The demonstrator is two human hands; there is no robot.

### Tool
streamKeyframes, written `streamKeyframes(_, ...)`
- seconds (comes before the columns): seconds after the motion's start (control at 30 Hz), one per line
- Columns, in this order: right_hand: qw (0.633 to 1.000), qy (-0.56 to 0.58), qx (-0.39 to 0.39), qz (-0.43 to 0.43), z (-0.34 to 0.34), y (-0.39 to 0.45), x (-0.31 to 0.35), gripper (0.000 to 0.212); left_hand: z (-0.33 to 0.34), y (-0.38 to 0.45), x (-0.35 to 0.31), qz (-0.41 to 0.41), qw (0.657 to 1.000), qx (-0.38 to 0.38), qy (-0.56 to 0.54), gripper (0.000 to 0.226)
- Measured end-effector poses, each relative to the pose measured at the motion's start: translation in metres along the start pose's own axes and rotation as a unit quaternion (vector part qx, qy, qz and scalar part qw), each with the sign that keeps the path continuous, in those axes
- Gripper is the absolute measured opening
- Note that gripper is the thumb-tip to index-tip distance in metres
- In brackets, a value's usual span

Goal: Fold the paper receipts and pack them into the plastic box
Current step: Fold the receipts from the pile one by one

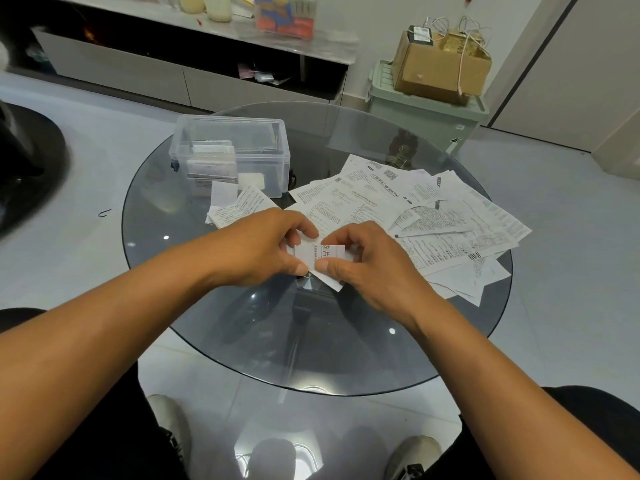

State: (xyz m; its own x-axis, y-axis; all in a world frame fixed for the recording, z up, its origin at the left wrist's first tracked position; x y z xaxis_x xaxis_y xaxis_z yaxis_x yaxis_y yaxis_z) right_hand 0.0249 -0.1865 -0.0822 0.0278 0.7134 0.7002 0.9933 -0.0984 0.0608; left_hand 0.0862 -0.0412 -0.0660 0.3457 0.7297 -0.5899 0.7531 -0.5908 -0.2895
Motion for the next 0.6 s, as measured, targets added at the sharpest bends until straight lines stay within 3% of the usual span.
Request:
streamKeyframes(0.17, 0.998, 0.066, 0.003, 0.011, 0.000, -0.005, 0.003, 0.046, 0.001, -0.001, -0.007, 0.041, 0.999, -0.026, 0.000, 0.024)
streamKeyframes(0.23, 0.996, 0.084, 0.013, 0.009, 0.001, -0.008, 0.008, 0.030, 0.001, -0.004, -0.010, 0.058, 0.998, -0.033, 0.001, 0.016)
streamKeyframes(0.37, 0.993, 0.116, -0.030, -0.005, -0.012, -0.011, 0.018, 0.029, -0.015, -0.009, -0.015, 0.076, 0.994, -0.074, -0.019, 0.015)
streamKeyframes(0.43, 0.991, 0.126, -0.045, -0.015, -0.017, -0.008, 0.022, 0.021, -0.028, -0.010, -0.016, 0.065, 0.992, -0.099, -0.044, 0.009)
streamKeyframes(0.6, 0.999, 0.015, -0.024, -0.035, -0.012, -0.010, 0.021, 0.035, -0.068, -0.012, 0.014, -0.026, 0.985, -0.164, -0.041, 0.011)
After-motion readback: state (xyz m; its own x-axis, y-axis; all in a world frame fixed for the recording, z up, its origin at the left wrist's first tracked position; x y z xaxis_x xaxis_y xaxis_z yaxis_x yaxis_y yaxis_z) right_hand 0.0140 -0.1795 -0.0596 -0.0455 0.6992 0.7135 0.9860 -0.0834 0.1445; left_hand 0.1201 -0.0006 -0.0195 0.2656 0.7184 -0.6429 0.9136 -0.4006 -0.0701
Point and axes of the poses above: each hand's wrist, its own y-axis towards the middle knuckle, its own z-axis out of the palm, x = y × z, the point moved 9 cm from there along y, towards the middle knuckle, and after that the axes turned 7 degrees about -z, right-handed, at the moved point
